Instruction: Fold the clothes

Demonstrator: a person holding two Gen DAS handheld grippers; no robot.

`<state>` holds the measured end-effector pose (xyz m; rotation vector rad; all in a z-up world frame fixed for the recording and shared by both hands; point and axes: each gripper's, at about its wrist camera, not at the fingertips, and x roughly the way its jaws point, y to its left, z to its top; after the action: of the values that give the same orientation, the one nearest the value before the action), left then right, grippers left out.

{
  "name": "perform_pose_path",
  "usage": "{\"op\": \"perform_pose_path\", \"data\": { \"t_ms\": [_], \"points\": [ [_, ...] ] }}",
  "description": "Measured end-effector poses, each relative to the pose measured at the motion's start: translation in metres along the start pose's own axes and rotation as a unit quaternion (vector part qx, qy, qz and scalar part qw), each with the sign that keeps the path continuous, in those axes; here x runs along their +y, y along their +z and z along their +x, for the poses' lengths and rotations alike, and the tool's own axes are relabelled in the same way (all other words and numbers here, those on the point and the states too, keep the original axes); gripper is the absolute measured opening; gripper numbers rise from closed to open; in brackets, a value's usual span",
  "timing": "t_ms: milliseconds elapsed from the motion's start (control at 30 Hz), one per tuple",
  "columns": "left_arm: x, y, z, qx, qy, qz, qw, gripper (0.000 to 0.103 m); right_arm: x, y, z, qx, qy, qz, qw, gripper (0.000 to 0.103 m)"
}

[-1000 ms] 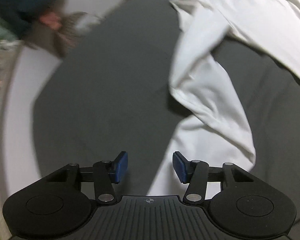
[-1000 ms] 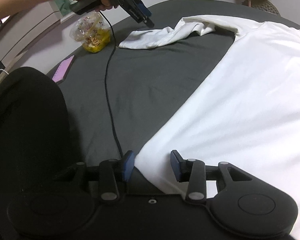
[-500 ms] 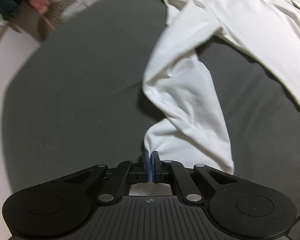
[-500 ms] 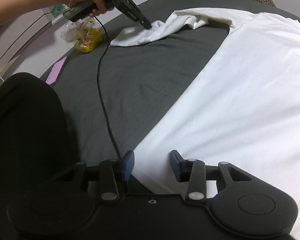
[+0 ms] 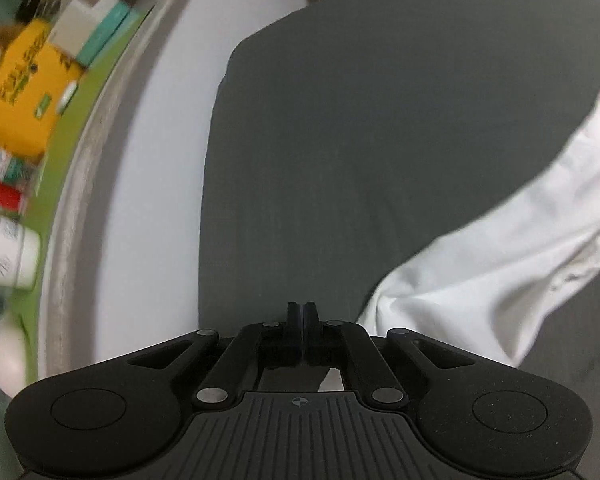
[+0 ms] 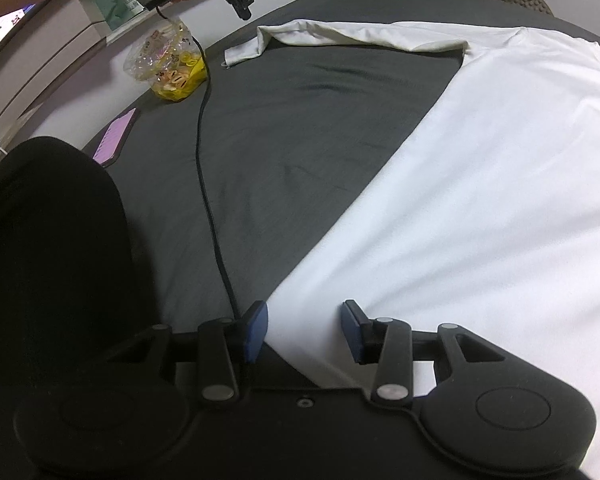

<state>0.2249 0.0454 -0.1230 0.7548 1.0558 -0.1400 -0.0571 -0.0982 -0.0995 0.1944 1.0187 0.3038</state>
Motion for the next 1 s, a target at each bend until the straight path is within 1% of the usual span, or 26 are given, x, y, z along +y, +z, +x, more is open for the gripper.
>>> {"op": "perform_pose_path", "data": {
  "t_ms": [100,133,167,233,267,333,367,400,433,467,500,533,633,667,700,733,767,833,867,900,967,1000],
  "points": [
    [-0.002,-0.004,0.011,-0.005,-0.047,-0.005,0.9989,0.002,0.001,0.0,0.001,0.002,0.0,0.0,1.0,0.041],
    [-0.003,-0.005,0.012,-0.006,-0.079,-0.001,0.9968,0.002,0.002,0.001,0.001,0.002,0.0,0.0,1.0,0.041],
    [-0.003,-0.007,0.014,0.003,-0.11,0.006,0.9939,0.003,0.002,0.001,0.001,0.002,0.0,0.0,1.0,0.041],
    [-0.005,-0.009,0.015,0.016,-0.133,0.027,0.9906,0.007,0.002,0.001,0.002,0.003,0.001,-0.001,1.0,0.041],
    [-0.005,-0.011,0.014,0.012,-0.131,0.042,0.9904,0.012,0.002,0.001,0.003,0.003,0.002,0.0,1.0,0.042],
    [0.0,-0.012,0.01,-0.001,-0.118,0.058,0.9913,0.027,0.003,0.001,0.004,0.003,0.003,0.0,1.0,0.043],
    [0.003,-0.013,0.008,-0.01,-0.117,0.06,0.9913,0.053,0.003,0.001,0.004,0.003,0.003,-0.001,1.0,0.043],
    [0.005,-0.014,0.005,-0.019,-0.116,0.061,0.9912,0.083,0.003,0.0,0.003,0.003,0.002,-0.003,1.0,0.044],
    [0.008,-0.014,0.002,-0.027,-0.115,0.062,0.991,0.093,0.004,-0.001,0.003,0.002,0.001,-0.004,1.0,0.044],
    [0.011,-0.015,0.0,-0.036,-0.115,0.064,0.9907,0.096,0.004,-0.001,0.003,0.002,0.0,-0.006,1.0,0.044],
    [0.012,-0.017,0.0,-0.037,-0.121,0.069,0.9896,0.096,0.004,-0.001,0.002,0.003,0.0,-0.007,1.0,0.044],
    [0.013,-0.018,0.002,-0.028,-0.118,0.069,0.9902,0.096,0.004,-0.001,0.002,0.003,-0.001,-0.007,1.0,0.044],
    [0.01,-0.023,0.01,-0.007,-0.1,0.077,0.992,0.096,0.003,-0.001,0.002,0.004,0.001,-0.005,1.0,0.045],
    [0.01,-0.023,0.011,-0.003,-0.097,0.082,0.9919,0.087,0.003,-0.001,0.003,0.004,0.001,-0.005,1.0,0.045],
    [0.009,-0.023,0.013,0.0,-0.094,0.088,0.9917,0.068,0.003,-0.001,0.003,0.004,0.002,-0.004,1.0,0.046],
    [0.008,-0.023,0.014,0.004,-0.091,0.093,0.9914,0.059,0.003,-0.001,0.003,0.004,0.003,-0.004,1.0,0.046],
    [0.011,-0.022,0.016,0.011,-0.086,0.097,0.9914,0.045,0.003,-0.001,0.004,0.004,0.003,-0.005,1.0,0.047],
    [0.011,-0.021,0.015,0.028,-0.106,0.114,0.9874,0.044,0.004,0.0,0.004,0.004,0.004,-0.006,1.0,0.049],
    [0.01,-0.022,0.013,0.036,-0.12,0.133,0.9832,0.044,0.004,0.0,0.004,0.004,0.004,-0.008,1.0,0.05],
    [0.009,-0.024,0.012,0.04,-0.123,0.152,0.9798,0.044,0.005,0.0,0.004,0.004,0.003,-0.009,1.0,0.051],
    [0.006,-0.028,0.013,0.05,-0.134,0.171,0.9748,0.044,0.007,0.0,0.005,0.005,0.003,-0.012,1.0,0.051],
    [0.003,-0.031,0.016,0.055,-0.129,0.178,0.9739,0.044,0.007,0.0,0.005,0.005,0.003,-0.013,1.0,0.051]
  ]
}}
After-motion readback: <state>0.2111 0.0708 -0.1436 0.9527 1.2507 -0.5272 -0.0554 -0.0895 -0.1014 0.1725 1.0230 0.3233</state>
